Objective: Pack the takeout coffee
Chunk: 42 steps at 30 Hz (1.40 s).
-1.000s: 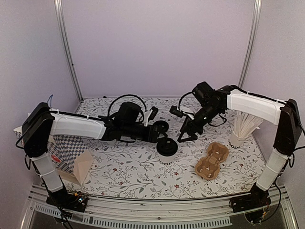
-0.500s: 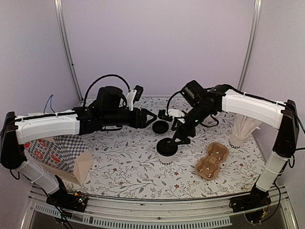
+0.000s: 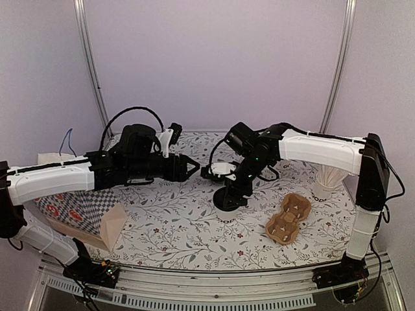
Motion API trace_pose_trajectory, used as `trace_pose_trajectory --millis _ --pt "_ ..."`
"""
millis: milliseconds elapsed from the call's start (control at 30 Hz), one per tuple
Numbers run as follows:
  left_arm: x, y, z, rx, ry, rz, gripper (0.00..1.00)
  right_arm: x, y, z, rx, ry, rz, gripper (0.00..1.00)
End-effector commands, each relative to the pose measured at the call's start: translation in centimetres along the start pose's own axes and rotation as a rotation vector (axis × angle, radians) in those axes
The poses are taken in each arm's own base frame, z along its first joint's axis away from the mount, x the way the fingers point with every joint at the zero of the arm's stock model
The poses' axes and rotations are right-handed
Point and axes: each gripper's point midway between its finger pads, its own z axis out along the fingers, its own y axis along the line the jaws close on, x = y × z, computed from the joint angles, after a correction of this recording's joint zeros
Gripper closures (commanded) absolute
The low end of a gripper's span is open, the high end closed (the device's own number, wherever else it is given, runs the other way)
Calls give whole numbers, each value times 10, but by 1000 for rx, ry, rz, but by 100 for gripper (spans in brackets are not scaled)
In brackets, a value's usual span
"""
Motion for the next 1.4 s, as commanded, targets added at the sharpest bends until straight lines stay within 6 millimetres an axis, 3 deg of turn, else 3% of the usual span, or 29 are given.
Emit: trace_pose_trajectory --millis 0,267,467,633,833,1000,1167,1367 --pt "1 2 -6 -18 -4 17 34 1 -9 4 41 34 4 9" --pt "5 3 -5 -12 1 12 34 1 -15 3 74 44 15 20" --pt "5 4 -10 -16 -5 11 34 10 -39 -17 150 40 49 25" --pt "1 1 -15 -8 -15 11 34 29 -82 -40 217 16 138 26" --pt "-7 -7 -24 25 -32 20 34 63 -157 -73 341 -9 276 27" --pt "-12 -18 -31 79 -42 7 34 83 -197 -86 349 -47 371 27" --pt "-14 -21 -37 92 -45 -3 34 90 -209 -81 347 -48 409 26" --pt "-25 -27 -50 101 -65 -2 34 94 -208 -67 303 -38 446 25"
